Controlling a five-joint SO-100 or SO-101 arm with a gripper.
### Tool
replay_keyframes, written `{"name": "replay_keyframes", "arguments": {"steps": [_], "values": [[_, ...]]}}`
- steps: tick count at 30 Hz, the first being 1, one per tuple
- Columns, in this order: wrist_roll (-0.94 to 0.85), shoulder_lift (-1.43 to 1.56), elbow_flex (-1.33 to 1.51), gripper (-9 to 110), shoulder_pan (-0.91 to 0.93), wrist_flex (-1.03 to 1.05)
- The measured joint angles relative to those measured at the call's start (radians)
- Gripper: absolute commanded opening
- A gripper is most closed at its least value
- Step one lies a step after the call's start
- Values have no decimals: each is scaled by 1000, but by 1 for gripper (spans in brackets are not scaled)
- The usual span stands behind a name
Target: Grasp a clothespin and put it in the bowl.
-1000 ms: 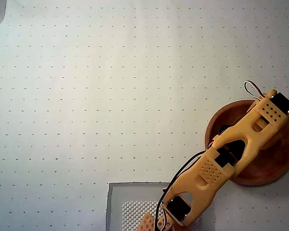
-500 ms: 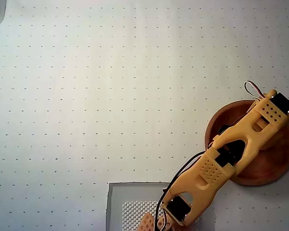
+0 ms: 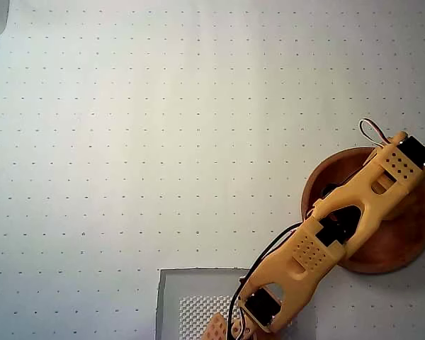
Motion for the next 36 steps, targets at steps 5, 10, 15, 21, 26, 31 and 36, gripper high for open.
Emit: {"name": "replay_keyframes", "arguments": {"steps": [5, 10, 15, 21, 26, 31, 36], "values": [[0, 158, 0, 9, -61, 0], [0, 265, 0, 0, -138, 0], [0, 374, 0, -3, -212, 0], [18, 489, 0, -3, -324, 3], [86, 588, 0, -3, -434, 8], [238, 667, 0, -3, -565, 9], [448, 736, 0, -3, -699, 11]]}}
